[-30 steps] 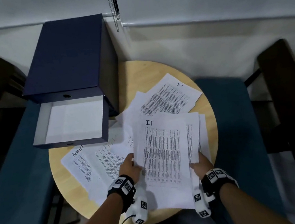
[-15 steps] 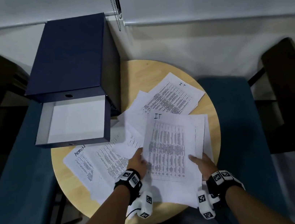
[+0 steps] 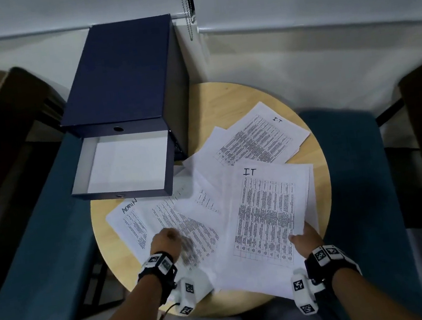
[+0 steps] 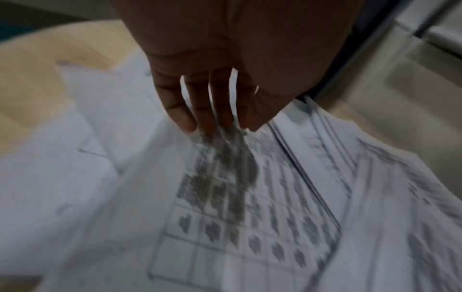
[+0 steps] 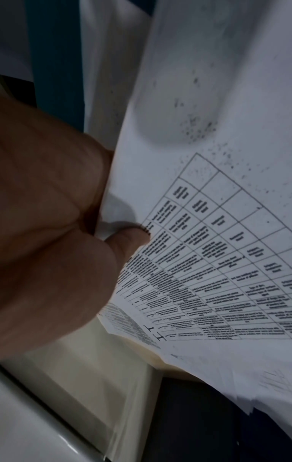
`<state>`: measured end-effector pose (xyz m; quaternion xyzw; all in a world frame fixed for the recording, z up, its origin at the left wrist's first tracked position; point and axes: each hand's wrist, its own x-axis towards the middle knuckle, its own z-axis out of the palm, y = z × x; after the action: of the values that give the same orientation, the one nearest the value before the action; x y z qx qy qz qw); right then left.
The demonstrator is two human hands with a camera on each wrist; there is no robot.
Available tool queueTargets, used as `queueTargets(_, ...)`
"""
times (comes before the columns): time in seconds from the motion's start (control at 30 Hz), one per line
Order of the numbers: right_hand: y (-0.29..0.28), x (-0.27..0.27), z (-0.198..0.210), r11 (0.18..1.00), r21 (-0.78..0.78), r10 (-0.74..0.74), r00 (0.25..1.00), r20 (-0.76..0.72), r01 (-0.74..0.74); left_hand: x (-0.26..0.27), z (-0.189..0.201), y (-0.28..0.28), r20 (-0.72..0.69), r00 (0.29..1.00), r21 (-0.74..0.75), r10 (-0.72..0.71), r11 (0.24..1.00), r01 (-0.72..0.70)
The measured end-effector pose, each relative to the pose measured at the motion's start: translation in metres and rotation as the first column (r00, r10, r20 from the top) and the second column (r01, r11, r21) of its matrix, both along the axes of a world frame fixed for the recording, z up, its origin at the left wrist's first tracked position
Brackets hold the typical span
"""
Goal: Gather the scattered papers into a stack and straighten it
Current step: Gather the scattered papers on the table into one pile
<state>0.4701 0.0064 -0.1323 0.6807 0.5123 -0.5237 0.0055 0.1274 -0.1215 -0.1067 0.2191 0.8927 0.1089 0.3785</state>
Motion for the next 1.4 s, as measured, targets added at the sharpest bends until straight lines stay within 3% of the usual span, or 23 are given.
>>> queueTargets(0.2,0.0,0.0,-0.005,1.0,-0.015,-0.008,1.0,0.009,0.009,-0.033,-0.003,-0.032,0.02,0.941,-0.038,0.338,0.941,-0.337)
queueTargets(0.37,0.003,-0.002,-0.005,1.0,-0.025,-0.015,0.999,0.028,0.016,-0.026,-0.003,-0.023,0.114,0.934,0.035,0.339,0.938,-0.345)
queueTargets(0.47,0.004,-0.002,-0.007,1.0,-0.018,-0.02,0.999,0.039,0.021,-0.019,0.004,-0.021,0.015,0.965,0.039,0.26,0.965,-0.26)
queueTargets(0.63,0.002,-0.005,-0.007,0.999,-0.014,-0.049,0.998,0.034,0.05,0.001,0.02,-0.014,-0.15,0.988,0.126,-0.048,0.99,0.067)
queueTargets(1.0,0.0,-0.007,-0.005,0.998,0.001,-0.056,0.998,0.033,0.056,0.044,0.055,0.004,-0.387,0.821,0.068,-0.419,0.875,0.479)
queueTargets(1.1,-0.001,-0.007,-0.004,0.998,0.002,-0.057,0.998,0.036,0.057,0.058,0.074,0.006,-0.442,0.796,0.1,-0.413,0.86,0.501)
queueTargets(1.23,-0.001,-0.007,-0.004,0.999,0.019,-0.052,0.998,0.041,0.051,0.076,0.111,0.01,-0.505,0.81,0.238,-0.297,0.855,0.461)
queueTargets(1.4,-0.001,-0.006,0.002,0.999,0.023,-0.034,0.998,0.047,0.033,0.081,0.172,0.022,-0.556,0.814,0.425,-0.17,0.783,0.454)
